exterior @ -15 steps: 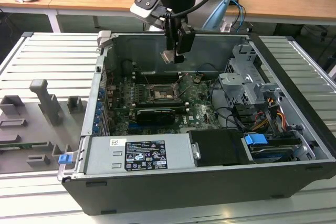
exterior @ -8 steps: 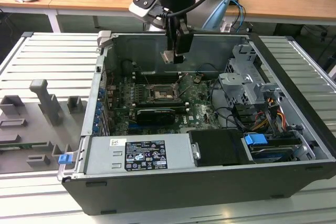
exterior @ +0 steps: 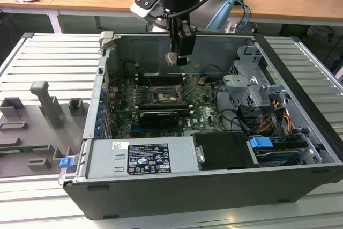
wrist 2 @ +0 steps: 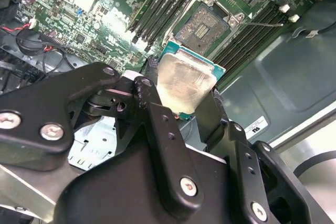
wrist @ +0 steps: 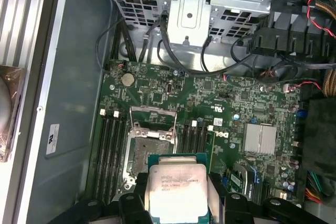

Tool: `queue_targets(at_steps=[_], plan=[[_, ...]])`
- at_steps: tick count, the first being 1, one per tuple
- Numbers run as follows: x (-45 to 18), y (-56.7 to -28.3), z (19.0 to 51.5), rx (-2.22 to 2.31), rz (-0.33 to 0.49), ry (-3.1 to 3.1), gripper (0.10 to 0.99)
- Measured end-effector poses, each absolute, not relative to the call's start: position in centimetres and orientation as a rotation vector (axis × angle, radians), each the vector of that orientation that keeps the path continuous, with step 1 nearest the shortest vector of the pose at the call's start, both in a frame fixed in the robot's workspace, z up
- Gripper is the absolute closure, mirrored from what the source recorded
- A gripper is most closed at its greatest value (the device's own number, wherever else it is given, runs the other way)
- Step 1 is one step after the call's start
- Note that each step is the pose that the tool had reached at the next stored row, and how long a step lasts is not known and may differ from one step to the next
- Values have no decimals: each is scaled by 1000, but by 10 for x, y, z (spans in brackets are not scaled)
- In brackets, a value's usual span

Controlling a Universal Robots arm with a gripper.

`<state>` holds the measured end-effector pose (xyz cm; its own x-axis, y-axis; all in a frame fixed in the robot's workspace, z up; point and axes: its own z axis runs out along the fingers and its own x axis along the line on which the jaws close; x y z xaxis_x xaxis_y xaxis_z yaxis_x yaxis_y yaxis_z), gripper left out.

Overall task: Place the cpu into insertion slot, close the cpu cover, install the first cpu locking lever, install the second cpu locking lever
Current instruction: 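Place the cpu into insertion slot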

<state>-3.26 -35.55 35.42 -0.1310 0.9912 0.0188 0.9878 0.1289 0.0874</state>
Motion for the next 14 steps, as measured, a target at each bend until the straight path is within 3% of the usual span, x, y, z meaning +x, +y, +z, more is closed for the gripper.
queue_targets(at_steps=[14], plan=[[-33, -356, 350, 2042, 121, 2327, 557]])
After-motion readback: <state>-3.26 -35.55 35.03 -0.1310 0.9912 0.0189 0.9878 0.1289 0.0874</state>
